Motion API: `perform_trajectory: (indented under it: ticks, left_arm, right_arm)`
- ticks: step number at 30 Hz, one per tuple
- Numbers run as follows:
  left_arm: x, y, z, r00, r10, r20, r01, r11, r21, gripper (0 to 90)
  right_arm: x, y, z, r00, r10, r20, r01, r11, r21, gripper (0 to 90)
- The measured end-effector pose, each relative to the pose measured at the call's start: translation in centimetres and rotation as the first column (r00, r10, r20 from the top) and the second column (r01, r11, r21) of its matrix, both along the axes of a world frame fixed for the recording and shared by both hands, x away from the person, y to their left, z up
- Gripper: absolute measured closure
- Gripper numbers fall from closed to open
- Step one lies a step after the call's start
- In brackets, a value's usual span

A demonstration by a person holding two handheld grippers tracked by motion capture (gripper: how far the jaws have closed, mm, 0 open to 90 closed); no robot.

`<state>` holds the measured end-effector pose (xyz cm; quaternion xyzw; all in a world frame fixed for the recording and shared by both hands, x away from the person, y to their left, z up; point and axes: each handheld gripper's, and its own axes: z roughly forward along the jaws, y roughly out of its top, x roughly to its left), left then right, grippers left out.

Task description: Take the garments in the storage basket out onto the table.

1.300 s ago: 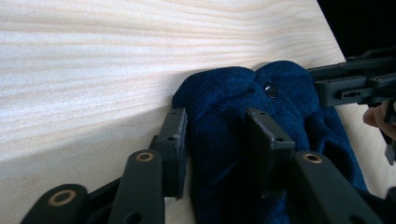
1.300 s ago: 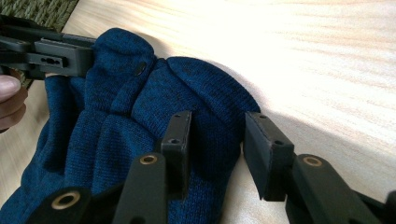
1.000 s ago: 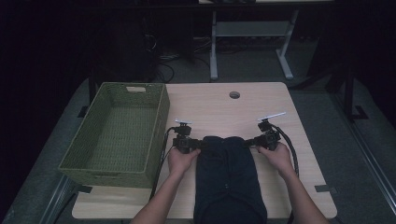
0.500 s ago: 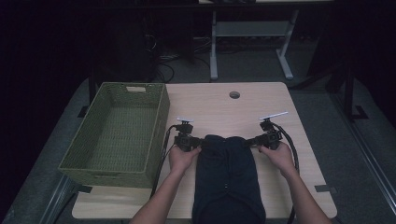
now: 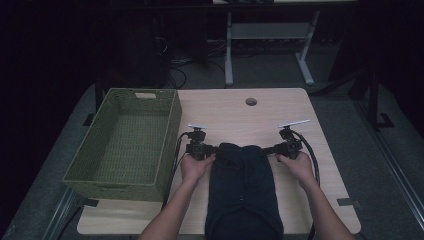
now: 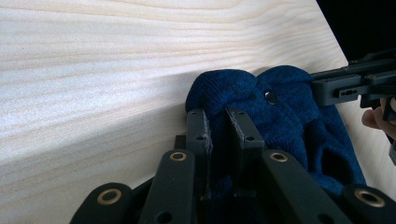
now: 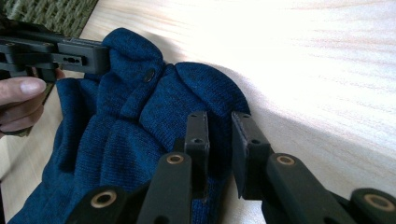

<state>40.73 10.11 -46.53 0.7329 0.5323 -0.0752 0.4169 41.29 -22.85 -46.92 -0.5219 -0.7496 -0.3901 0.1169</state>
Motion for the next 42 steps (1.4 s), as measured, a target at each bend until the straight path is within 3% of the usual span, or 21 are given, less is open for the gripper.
perform_trajectory:
  ticks: [9,22,34,42]
  left_arm:
    - [0.7,0.0,1.5,0.9997,-0.008,0.021,0.008,1.0000,-0.005,80.5]
    - [2.3,0.5,3.9,0.9985,-0.016,0.053,0.017,0.9993,-0.032,80.9]
    - [3.4,0.7,7.3,0.9941,-0.026,0.106,0.030,0.9986,-0.043,81.2]
    - [4.1,0.6,8.4,0.9924,-0.020,0.121,0.028,0.9977,-0.062,81.2]
  right_arm:
    - [0.3,-0.2,0.7,1.0000,-0.002,0.004,0.002,1.000,0.024,77.4]
    - [1.6,-0.3,3.6,0.9993,0.009,0.038,-0.011,0.999,0.040,77.5]
    - [2.3,-0.5,7.2,0.9960,0.005,0.089,-0.009,0.999,0.049,77.6]
    - [2.9,-0.6,8.7,0.9944,0.000,0.106,-0.005,0.999,0.044,77.6]
